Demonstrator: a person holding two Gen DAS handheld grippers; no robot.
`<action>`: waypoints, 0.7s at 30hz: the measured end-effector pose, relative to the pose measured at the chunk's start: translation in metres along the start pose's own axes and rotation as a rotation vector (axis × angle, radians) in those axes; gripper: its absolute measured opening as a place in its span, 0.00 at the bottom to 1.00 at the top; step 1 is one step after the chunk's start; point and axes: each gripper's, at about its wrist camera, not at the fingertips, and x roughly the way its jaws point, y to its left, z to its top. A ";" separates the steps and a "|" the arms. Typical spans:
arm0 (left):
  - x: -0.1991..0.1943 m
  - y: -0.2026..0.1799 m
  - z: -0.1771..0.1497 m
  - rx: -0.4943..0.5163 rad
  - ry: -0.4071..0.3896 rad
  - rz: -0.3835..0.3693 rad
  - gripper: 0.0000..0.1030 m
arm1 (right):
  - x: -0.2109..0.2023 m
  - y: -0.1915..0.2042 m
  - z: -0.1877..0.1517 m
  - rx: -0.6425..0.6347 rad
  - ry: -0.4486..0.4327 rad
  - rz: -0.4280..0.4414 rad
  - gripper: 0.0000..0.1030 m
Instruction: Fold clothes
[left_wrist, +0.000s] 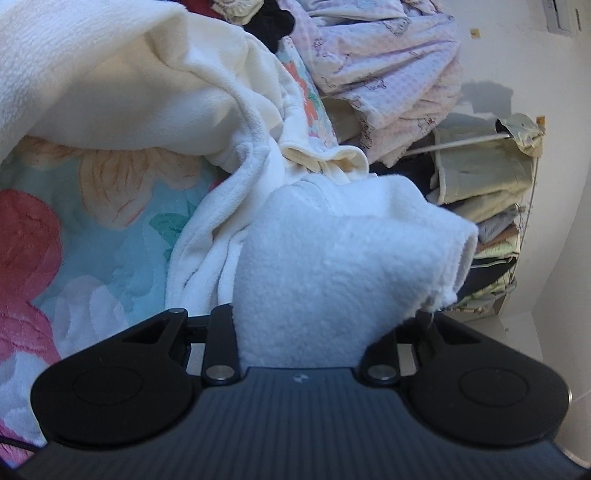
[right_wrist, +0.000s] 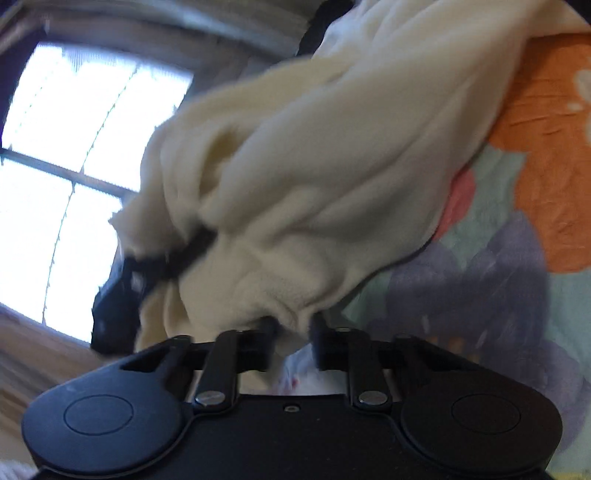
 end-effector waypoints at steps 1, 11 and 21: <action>0.001 -0.004 -0.001 0.037 0.009 0.015 0.31 | -0.007 0.002 -0.001 0.005 -0.029 0.001 0.15; -0.005 -0.084 -0.055 0.484 0.164 0.102 0.68 | -0.155 0.039 -0.020 -0.041 -0.290 -0.162 0.09; -0.016 -0.115 -0.085 0.620 0.230 0.245 0.71 | -0.267 -0.003 -0.078 -0.020 -0.460 -0.359 0.09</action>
